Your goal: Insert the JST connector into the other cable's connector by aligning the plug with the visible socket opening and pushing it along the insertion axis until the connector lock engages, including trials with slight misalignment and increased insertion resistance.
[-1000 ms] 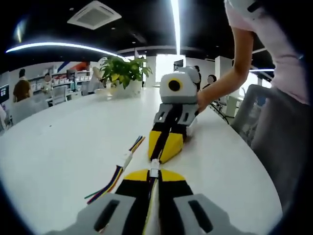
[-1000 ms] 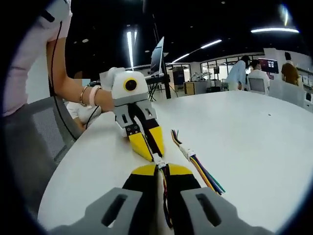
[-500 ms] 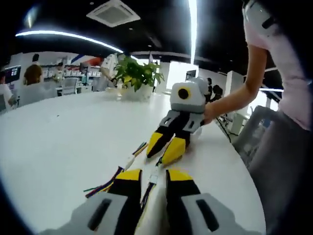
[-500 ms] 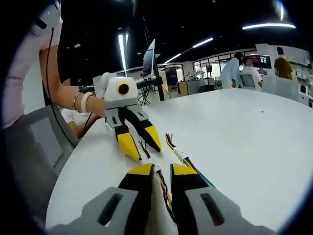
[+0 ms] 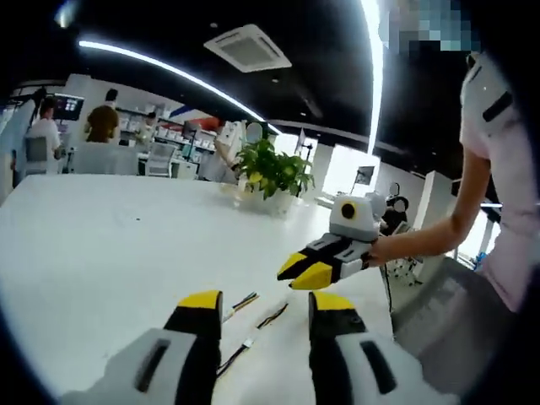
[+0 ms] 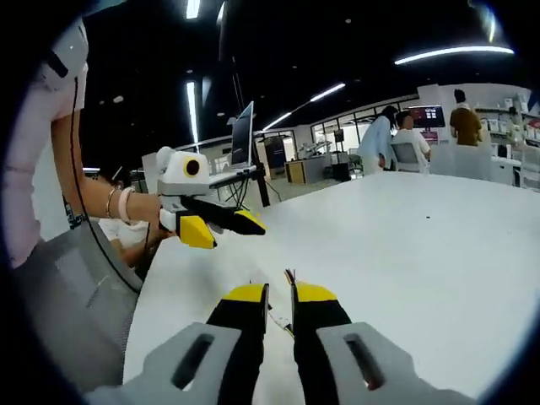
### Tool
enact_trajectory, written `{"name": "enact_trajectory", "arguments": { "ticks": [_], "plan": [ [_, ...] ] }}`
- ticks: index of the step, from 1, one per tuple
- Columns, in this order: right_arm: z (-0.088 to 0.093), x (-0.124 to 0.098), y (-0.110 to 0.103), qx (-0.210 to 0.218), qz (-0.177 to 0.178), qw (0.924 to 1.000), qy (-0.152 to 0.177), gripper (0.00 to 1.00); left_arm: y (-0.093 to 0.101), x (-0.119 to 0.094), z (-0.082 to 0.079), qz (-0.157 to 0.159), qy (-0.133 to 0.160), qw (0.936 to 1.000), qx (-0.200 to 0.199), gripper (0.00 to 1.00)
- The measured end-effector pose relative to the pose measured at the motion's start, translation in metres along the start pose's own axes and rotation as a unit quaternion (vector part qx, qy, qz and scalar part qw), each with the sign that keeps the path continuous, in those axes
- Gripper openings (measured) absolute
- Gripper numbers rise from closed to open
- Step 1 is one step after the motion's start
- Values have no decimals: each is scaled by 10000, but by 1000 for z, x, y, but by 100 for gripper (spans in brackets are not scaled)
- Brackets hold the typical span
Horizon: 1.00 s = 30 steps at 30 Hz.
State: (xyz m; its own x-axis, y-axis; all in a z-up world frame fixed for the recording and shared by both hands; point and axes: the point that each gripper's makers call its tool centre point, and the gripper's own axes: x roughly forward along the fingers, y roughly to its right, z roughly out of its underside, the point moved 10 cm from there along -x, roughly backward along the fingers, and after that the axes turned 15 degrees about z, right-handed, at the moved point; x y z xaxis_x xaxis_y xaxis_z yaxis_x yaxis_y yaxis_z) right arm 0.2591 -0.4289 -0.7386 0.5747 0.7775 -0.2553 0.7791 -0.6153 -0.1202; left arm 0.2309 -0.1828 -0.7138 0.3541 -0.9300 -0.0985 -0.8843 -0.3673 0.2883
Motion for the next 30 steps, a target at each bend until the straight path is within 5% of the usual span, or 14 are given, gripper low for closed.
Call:
{"name": "enact_trajectory", "arguments": {
  "ticks": [6, 14, 26, 30],
  "plan": [
    [-12, -23, -2, 246, 346, 9991, 79, 13, 21, -9, -12, -218, -401, 9988, 162, 49],
    [-33, -59, -31, 478, 658, 9965, 191, 23, 52, -31, -26, -683, 27, 9976, 108, 51],
    [-34, -87, -53, 669, 1100, 9917, 19, 48, 91, -55, -20, -1259, 17, 9920, -4, 61],
    [-33, -96, -54, 647, 1202, 9906, 33, 48, 98, -59, -19, -1421, 53, 9898, -51, 68]
  ]
}}
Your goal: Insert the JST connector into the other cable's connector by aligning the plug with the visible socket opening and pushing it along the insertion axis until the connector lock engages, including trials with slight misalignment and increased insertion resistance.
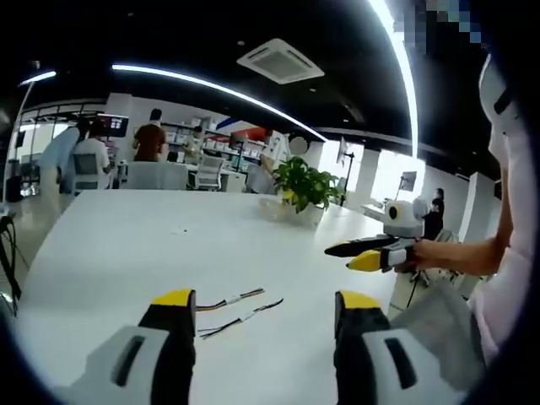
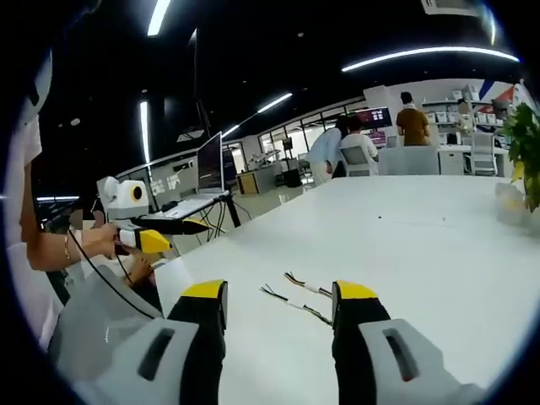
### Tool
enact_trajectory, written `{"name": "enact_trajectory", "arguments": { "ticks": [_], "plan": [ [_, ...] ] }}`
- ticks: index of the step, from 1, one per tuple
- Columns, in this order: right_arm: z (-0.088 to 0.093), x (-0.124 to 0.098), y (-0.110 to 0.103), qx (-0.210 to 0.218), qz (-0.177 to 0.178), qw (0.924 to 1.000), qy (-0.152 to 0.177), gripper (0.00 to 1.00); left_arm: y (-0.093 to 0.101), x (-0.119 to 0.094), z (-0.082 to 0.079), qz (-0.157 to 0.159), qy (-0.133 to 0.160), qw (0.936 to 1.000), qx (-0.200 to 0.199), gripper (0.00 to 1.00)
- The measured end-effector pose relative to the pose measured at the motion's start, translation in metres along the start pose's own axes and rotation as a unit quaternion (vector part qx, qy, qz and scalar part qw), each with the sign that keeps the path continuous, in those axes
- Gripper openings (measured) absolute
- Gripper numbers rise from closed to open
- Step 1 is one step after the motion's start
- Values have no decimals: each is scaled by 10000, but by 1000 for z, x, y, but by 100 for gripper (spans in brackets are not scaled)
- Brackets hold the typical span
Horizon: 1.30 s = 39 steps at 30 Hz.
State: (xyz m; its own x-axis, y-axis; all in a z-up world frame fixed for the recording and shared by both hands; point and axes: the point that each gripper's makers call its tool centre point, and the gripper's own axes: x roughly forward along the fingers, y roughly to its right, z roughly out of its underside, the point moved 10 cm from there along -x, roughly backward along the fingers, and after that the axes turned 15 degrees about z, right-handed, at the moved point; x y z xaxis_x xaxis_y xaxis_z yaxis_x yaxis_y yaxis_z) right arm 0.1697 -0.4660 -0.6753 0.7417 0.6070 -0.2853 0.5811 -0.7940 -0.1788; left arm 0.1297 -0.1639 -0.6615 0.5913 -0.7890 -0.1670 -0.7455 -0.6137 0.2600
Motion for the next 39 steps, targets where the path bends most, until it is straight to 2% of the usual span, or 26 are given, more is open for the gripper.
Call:
{"name": "enact_trajectory", "arguments": {
  "ticks": [3, 7, 9, 12, 15, 18, 21, 24, 28, 34, 39],
  "plan": [
    [-1, -8, 4, 21, 162, 9999, 10, 50, 2, -4, 3, -164, -83, 9997, -146, 76],
    [2, -17, 5, 24, 322, 9993, -175, 60, 7, -9, 8, -205, -77, 9995, -242, 77],
    [7, -23, 5, 69, 522, 9974, -498, 65, 11, -12, 11, -288, -108, 9993, -228, 79],
    [14, -27, 5, 110, 703, 9946, -761, 76, 15, -17, 16, -420, -146, 9987, -257, 85],
    [20, -30, 1, 118, 666, 9939, -870, 80, 17, -22, 21, -534, -199, 9980, -279, 87],
    [25, -33, -6, 92, 605, 9931, -997, 81, 19, -26, 29, -607, -585, 9961, -252, 87],
    [27, -35, -13, 61, 612, 9917, -1130, 83, 22, -27, 32, -627, -539, 9960, -326, 87],
    [25, -35, -19, 88, 593, 9917, -1136, 85, 24, -28, 34, -637, -532, 9957, -411, 87],
    [20, -34, -26, -87, 567, 9942, -906, 86, 25, -28, 35, -637, -554, 9954, -450, 86],
    [21, -34, -36, -214, 578, 9936, -949, 87, 22, -33, 33, -804, -406, 9949, -463, 84],
    [25, -35, -39, -88, 606, 9933, -982, 87, 22, -35, 33, -820, -341, 9944, -575, 85]
  ]
}}
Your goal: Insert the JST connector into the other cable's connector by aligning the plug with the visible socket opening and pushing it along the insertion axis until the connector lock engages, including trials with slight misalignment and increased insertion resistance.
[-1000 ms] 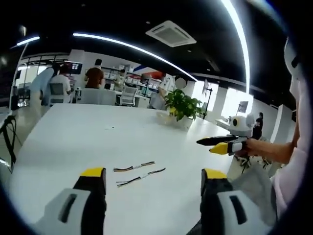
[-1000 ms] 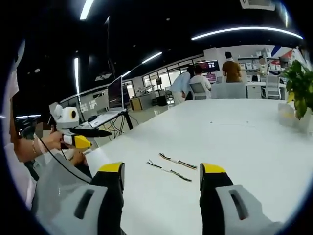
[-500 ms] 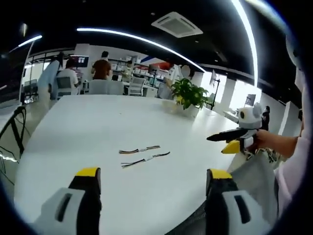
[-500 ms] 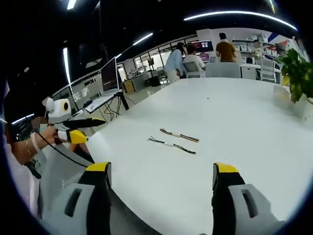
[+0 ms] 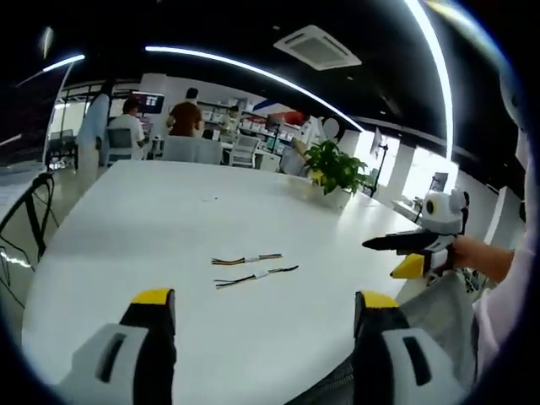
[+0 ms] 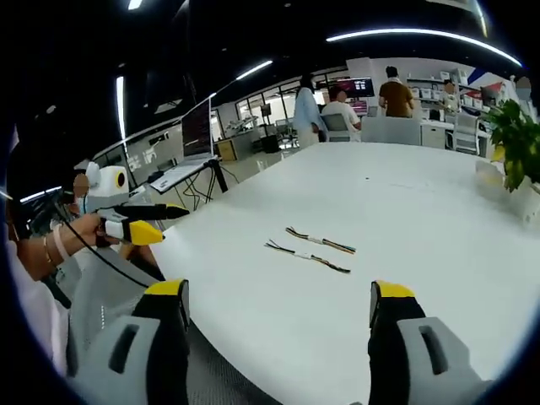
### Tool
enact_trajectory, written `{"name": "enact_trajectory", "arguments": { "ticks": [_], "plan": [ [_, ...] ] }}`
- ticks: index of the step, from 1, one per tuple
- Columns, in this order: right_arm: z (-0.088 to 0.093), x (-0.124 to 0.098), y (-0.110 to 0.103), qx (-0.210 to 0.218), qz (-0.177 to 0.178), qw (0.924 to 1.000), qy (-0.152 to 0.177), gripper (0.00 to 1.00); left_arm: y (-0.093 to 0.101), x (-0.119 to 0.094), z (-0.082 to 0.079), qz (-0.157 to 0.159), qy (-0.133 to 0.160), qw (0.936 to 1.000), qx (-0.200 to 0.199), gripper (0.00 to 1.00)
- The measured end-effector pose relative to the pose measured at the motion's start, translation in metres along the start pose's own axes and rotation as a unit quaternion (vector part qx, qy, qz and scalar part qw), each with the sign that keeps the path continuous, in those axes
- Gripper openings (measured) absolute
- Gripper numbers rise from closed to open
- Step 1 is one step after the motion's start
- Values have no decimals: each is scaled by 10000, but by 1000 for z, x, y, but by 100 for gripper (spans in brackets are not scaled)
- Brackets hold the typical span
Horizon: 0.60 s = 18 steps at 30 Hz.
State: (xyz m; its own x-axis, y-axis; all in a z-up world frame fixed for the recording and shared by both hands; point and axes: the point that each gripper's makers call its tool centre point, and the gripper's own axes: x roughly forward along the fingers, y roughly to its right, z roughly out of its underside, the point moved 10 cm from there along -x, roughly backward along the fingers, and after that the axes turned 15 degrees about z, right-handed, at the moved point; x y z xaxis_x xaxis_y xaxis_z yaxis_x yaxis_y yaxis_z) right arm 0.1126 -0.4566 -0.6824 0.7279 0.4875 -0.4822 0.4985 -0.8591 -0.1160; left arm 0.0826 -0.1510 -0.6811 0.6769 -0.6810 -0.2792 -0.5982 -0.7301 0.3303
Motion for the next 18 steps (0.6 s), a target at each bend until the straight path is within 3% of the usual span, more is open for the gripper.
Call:
{"name": "enact_trajectory", "arguments": {
  "ticks": [18],
  "plan": [
    [11, -2, 5, -63, 335, 9994, -65, 89, 4, 0, -2, 134, 58, 9998, 139, 85]
  ]
}}
